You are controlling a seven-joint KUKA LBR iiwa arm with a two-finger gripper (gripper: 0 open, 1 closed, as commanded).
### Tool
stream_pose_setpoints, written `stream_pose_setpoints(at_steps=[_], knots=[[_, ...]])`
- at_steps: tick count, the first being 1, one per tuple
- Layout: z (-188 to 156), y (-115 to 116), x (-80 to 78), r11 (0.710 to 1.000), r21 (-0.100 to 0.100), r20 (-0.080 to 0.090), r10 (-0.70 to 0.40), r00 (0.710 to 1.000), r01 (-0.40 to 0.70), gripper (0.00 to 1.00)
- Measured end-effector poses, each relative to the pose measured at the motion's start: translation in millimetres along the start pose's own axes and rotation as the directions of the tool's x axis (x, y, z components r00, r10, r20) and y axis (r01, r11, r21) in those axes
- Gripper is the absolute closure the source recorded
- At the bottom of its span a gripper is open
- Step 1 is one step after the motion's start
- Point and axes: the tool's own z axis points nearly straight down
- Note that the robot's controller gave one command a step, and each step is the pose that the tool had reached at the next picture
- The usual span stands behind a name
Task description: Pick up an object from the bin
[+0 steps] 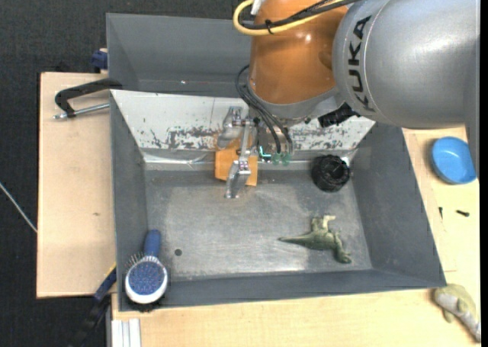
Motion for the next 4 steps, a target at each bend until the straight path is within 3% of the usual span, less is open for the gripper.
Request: stream_pose_setpoints(at_steps=[1, 2, 3, 4], knots=[[100, -53, 10.7, 1.0, -0.001, -0.006, 0.025, 1.0, -0.025, 0.0], [105, -50, -5.8, 0.906, -0.006, -0.02, 0.422, 0.906, -0.423, 0.0], [119, -57, 1.5, 0.817, 0.013, -0.03, 0.577, 0.816, -0.577, 0.0], [99, -30, -5.2, 0.662, 0.02, -0.019, 0.75, 0.662, -0.749, 0.0]])
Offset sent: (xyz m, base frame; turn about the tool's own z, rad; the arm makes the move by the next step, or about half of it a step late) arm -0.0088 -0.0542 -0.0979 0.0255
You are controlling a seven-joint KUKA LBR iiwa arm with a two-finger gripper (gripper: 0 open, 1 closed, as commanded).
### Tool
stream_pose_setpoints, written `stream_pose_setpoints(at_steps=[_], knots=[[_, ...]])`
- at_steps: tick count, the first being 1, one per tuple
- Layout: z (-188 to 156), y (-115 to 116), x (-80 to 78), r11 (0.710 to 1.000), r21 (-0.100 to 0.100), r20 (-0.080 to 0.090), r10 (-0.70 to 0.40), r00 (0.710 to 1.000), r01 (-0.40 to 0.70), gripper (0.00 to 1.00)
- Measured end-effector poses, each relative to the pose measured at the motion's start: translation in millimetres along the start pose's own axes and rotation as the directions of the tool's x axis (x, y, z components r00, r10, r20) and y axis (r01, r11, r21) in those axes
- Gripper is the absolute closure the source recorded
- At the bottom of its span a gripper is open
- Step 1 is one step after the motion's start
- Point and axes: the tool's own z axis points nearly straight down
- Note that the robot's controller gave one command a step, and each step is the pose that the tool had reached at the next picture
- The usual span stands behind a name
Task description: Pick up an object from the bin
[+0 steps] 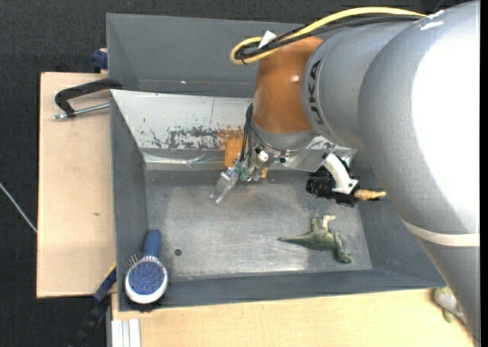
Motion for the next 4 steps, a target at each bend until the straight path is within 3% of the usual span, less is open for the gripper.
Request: stream_pose_setpoints(at_steps=[1, 2, 3, 4], knots=[[40, -54, -55.0, 0.999, 0.022, -0.03, -0.045, 0.999, 0.045, 0.0], [40, -58, -56.7, 1.0, 0.022, -0.007, -0.01, 1.0, 0.011, 0.0], [20, -66, -88.1, 0.999, 0.014, 0.005, -0.039, 0.999, 0.039, 0.0], [44, -22, -49.7, 0.896, -0.012, 0.032, -0.443, 0.896, 0.444, 0.0]])
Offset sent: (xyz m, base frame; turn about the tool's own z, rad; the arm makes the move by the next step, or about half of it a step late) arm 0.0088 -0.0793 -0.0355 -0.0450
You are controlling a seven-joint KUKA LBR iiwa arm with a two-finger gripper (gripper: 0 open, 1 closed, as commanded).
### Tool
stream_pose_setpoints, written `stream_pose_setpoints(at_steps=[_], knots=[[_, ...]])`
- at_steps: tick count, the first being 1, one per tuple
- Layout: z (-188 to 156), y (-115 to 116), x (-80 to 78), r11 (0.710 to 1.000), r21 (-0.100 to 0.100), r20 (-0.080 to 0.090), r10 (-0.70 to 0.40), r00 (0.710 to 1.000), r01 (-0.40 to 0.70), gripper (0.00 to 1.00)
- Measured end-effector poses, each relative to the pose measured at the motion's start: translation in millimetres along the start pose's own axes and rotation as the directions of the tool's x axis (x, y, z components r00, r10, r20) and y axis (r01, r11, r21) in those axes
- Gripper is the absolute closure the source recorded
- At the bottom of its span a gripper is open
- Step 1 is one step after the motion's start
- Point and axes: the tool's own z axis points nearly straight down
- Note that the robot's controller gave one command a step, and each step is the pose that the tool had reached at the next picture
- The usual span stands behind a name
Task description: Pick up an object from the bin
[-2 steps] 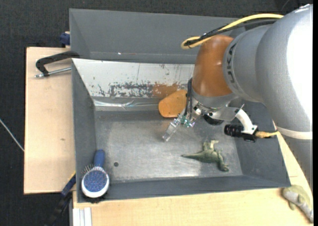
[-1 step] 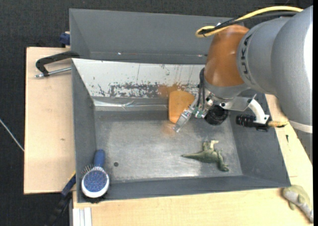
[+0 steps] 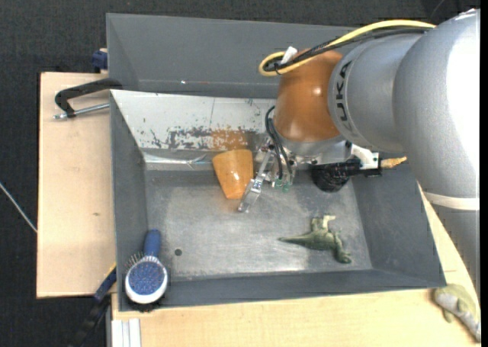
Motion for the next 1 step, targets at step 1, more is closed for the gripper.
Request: stream_pose_setpoints(at_steps=[1], knots=[[-40.9, 39.7, 27.1, 0.999, -0.006, 0.006, 0.048, 0.999, -0.048, 0.0]])
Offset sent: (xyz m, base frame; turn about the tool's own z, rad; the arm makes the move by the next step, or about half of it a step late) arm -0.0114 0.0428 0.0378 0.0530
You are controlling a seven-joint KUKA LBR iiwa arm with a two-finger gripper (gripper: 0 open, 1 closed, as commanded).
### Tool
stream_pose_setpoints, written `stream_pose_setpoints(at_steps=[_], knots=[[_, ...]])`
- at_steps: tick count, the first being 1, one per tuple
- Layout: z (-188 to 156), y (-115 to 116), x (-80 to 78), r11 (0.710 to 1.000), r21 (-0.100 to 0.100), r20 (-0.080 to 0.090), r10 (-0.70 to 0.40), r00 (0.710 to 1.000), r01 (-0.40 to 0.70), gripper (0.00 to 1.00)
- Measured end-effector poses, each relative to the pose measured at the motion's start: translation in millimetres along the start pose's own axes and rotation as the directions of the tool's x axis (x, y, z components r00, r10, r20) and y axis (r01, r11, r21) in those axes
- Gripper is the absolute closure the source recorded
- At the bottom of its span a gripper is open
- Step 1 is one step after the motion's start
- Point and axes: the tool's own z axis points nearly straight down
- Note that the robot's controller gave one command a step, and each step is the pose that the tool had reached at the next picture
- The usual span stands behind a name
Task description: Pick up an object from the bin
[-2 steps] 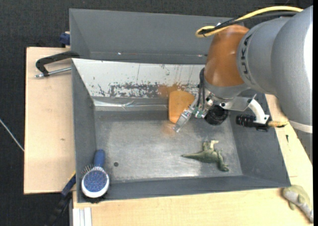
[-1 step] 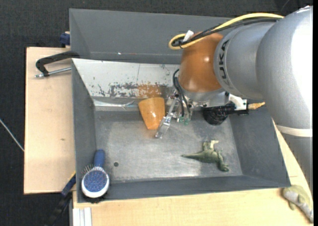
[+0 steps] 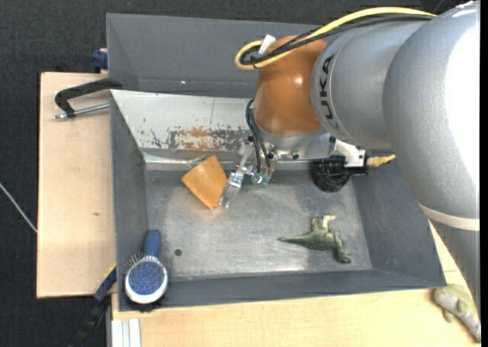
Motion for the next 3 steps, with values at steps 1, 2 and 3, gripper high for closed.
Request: stream_pose_setpoints(at_steps=[1, 2, 3], knots=[[46, 26, 5.9, 0.987, 0.004, -0.001, -0.16, 0.987, 0.16, 0.0], [43, 27, 2.2, 0.988, -0.003, 0.014, -0.157, 0.987, 0.157, 1.0], [43, 11, 39.8, 0.996, -0.004, 0.006, 0.094, 0.996, -0.094, 1.0]])
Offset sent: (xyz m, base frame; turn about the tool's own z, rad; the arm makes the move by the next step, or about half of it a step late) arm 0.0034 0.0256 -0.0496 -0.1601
